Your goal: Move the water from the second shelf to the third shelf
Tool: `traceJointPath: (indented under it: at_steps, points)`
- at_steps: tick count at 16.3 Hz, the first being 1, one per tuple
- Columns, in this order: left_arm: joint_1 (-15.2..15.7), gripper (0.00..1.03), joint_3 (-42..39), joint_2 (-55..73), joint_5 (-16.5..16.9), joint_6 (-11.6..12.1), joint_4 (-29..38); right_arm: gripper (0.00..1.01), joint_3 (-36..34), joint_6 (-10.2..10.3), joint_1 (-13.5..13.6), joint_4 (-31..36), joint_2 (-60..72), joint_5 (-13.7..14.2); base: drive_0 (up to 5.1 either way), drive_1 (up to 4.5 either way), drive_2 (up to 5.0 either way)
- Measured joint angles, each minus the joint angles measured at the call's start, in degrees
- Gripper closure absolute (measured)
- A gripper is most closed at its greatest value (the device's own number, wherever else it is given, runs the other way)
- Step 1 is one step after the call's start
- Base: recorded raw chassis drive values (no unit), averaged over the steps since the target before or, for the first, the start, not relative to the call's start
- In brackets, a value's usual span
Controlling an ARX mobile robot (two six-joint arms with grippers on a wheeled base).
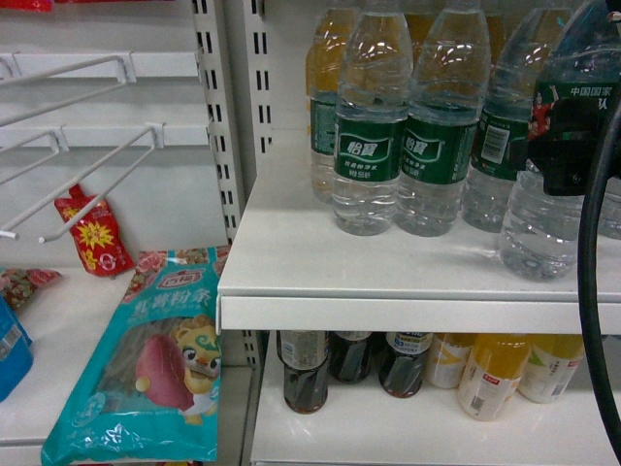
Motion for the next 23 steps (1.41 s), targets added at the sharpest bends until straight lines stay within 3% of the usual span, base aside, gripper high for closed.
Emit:
traceJointPath:
  at_steps: [17,23]
  points:
    - [0.00,0.05,0.00,0.00,-0.02,0.00,0.00,0.62,1.68,0.57,0.83,0.66,2.05,-0.04,0.0,0.00,0.0]
    - [0.00,0.05,0.00,0.00,-0.02,0.00,0.00,0.01,2.49,1.03,1.18,1.29,2.05,-1.25,0.0,0.00,0.0]
